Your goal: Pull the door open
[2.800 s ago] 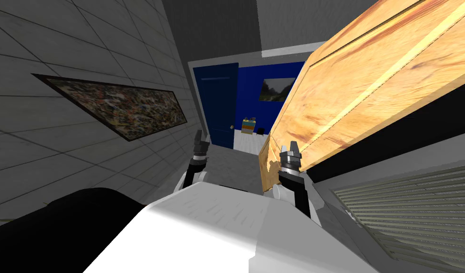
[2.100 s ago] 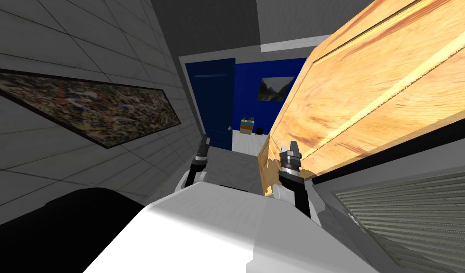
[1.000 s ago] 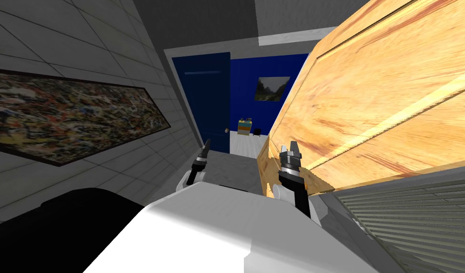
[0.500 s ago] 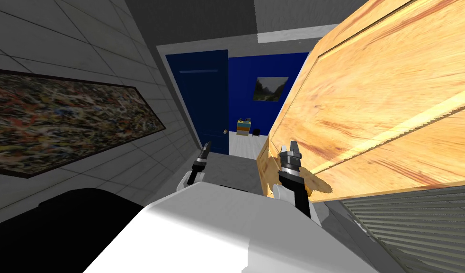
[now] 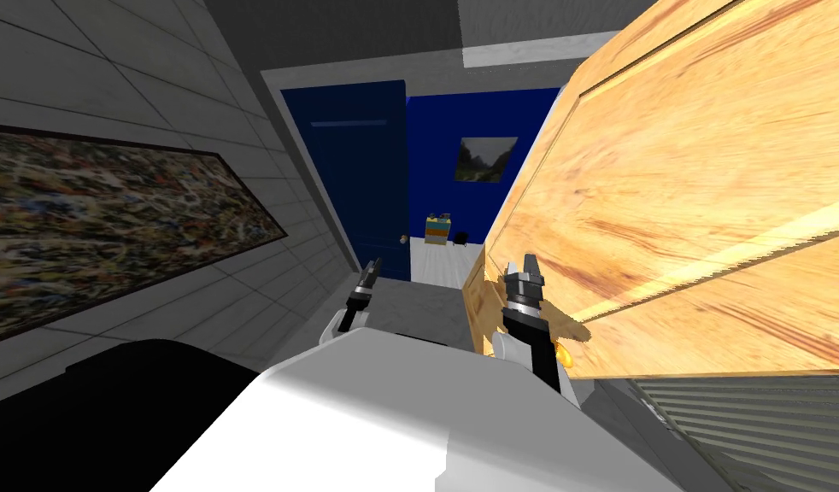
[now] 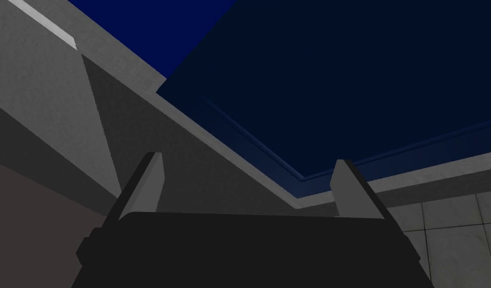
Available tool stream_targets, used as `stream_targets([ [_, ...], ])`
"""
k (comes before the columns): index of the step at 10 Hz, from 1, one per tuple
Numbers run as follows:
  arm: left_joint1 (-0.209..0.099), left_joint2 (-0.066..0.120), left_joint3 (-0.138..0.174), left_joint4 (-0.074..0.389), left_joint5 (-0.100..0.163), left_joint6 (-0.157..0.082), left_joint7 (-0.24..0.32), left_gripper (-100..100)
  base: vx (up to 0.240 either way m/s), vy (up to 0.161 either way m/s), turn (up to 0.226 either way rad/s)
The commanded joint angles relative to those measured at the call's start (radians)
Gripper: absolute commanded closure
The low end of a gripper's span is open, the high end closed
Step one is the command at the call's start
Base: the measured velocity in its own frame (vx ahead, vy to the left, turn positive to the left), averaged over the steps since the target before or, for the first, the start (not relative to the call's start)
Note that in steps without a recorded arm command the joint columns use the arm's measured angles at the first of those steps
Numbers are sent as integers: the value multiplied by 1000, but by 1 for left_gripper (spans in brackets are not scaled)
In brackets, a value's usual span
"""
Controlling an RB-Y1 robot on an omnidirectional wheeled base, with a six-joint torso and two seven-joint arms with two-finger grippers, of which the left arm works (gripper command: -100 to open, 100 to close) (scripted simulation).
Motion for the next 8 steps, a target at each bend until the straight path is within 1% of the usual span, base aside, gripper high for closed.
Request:
stream_targets([
  [1, -8, 2, 12, 34, -6, -6, -34, -100, 95, 31, -26],
  [8, -48, 3, 59, 177, -35, -31, -172, -100, 99, 17, -48],
])
